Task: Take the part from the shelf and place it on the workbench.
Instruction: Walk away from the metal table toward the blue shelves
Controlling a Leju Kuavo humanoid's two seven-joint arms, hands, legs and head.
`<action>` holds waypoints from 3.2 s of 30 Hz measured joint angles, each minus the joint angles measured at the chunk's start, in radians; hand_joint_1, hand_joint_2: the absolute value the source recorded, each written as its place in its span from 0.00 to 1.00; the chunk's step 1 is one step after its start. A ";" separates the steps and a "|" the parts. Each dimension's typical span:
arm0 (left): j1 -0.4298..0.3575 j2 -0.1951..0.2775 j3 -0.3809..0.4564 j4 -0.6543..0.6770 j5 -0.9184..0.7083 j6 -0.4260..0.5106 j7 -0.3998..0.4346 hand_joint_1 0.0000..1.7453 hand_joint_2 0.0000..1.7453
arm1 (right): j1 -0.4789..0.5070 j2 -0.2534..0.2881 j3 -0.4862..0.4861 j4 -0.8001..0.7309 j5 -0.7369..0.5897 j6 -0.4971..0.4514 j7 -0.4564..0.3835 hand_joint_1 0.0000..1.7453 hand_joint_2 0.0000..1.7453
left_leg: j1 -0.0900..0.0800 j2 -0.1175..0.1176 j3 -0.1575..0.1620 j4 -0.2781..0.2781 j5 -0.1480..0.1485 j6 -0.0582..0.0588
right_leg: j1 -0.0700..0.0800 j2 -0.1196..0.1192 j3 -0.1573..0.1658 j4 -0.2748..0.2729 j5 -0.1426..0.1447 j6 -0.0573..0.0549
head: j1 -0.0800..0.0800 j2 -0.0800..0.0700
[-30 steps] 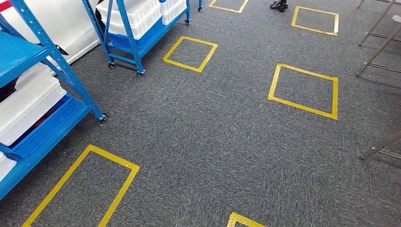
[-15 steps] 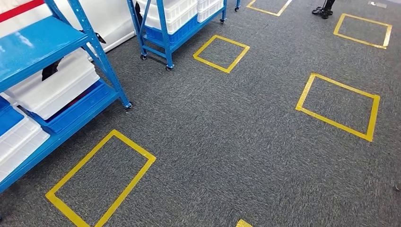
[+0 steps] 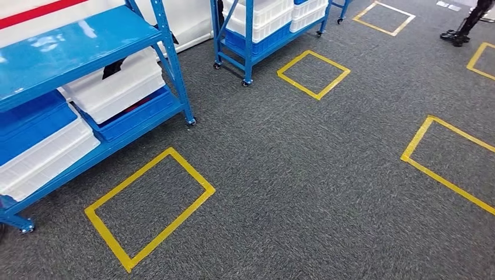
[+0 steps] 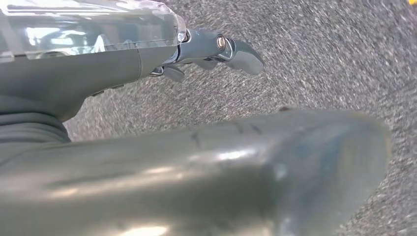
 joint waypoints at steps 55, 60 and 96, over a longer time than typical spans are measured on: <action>0.010 0.004 0.000 0.000 0.011 -0.039 -0.038 0.00 0.00 | -0.007 0.002 -0.087 -0.002 -0.046 -0.050 -0.020 0.00 0.00 | -0.001 0.070 0.013 -0.010 -0.005 0.020 | 0.002 -0.056 -0.028 0.157 -0.119 0.013 | 0.000 0.000; 0.013 0.003 0.000 0.000 0.008 -0.041 -0.037 0.00 0.00 | 0.002 0.000 -0.087 -0.002 -0.034 -0.050 -0.017 0.00 0.00 | 0.002 0.024 0.057 -0.010 -0.040 0.010 | -0.006 -0.035 -0.077 0.090 -0.023 0.015 | 0.000 0.000; 0.007 0.002 0.000 0.002 0.011 -0.037 -0.024 0.00 0.00 | 0.007 -0.002 -0.107 0.000 -0.024 -0.037 -0.009 0.00 0.00 | -0.006 0.062 0.070 0.016 -0.069 -0.019 | 0.011 -0.049 -0.039 -0.027 0.048 -0.023 | 0.000 0.000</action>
